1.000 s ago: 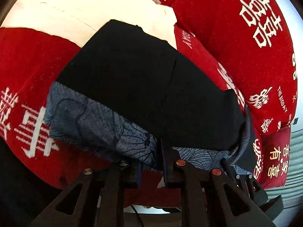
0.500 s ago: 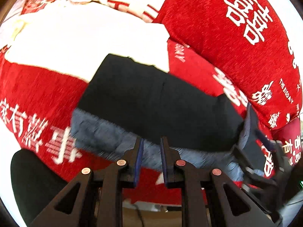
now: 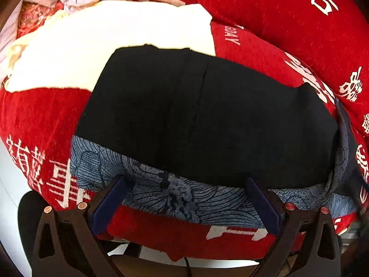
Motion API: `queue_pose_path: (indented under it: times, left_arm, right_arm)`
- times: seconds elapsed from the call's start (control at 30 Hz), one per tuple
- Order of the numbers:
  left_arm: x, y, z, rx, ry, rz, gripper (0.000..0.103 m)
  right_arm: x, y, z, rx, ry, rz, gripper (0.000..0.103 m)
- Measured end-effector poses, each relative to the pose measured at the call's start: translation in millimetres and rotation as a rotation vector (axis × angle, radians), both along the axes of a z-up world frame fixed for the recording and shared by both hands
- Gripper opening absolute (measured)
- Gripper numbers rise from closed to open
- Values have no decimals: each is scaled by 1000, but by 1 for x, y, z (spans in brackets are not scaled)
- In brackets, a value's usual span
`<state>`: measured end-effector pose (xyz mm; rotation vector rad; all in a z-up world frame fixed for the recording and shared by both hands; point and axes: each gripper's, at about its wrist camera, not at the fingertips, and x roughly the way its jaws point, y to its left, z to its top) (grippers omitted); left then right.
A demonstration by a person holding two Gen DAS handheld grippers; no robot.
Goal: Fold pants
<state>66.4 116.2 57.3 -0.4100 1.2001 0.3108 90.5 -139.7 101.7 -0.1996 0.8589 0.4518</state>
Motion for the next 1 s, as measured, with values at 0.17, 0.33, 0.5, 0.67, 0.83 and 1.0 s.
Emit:
queue_pose_path:
  times: [0.17,0.33,0.5,0.67,0.83,1.0]
  left_arm:
    - [17,-24,18,42,-25,-63,103]
    - [43,-68,20,83,-2,-184,103]
    - [57,-99,8,120,52,-259,103]
    - [61,-108,9,144,54,-274,103]
    - [60,-107,14,102,48,-274,103]
    - [52,-123,28,79,7,-334,103]
  right_arm:
    - [109,-57,16,-28,12,-293,87]
    - [214,-86,-26,-64,295,-496,87]
    - [249,-86,-58,-156,383,-549,87]
    - [245,-83,-52,-221,368,-505,30]
    - [208,-126,-19,-58,335,-544,7]
    - [139,-169,20,29,218,-595,7]
